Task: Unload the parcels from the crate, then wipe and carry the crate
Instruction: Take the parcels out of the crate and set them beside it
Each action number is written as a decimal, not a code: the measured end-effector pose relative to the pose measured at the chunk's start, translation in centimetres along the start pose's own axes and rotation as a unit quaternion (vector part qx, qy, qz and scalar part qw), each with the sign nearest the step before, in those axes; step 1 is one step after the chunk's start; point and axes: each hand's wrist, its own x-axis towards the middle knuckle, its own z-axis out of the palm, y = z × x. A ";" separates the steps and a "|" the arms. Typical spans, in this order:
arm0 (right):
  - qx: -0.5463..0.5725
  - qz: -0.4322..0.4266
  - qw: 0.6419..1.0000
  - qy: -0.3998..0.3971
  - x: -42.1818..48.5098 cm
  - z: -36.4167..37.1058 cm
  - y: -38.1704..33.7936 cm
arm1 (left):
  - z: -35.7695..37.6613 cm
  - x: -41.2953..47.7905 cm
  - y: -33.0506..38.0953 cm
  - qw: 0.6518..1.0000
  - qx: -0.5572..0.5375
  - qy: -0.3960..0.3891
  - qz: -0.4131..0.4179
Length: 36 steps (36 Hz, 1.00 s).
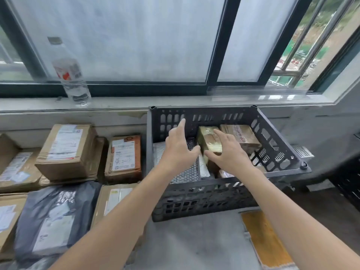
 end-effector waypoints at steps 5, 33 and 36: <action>-0.018 0.021 0.998 -0.051 2.8 -0.8 4.2 | 3.8 2.6 1.8 0.999 0.001 -0.022 -0.047; 0.015 0.075 0.995 -0.058 7.1 -4.0 5.0 | 7.6 7.1 0.9 0.971 -0.054 -0.023 -0.231; 0.082 0.071 0.993 -0.051 7.0 -5.9 5.6 | 7.2 7.3 1.2 0.972 -0.077 -0.022 -0.221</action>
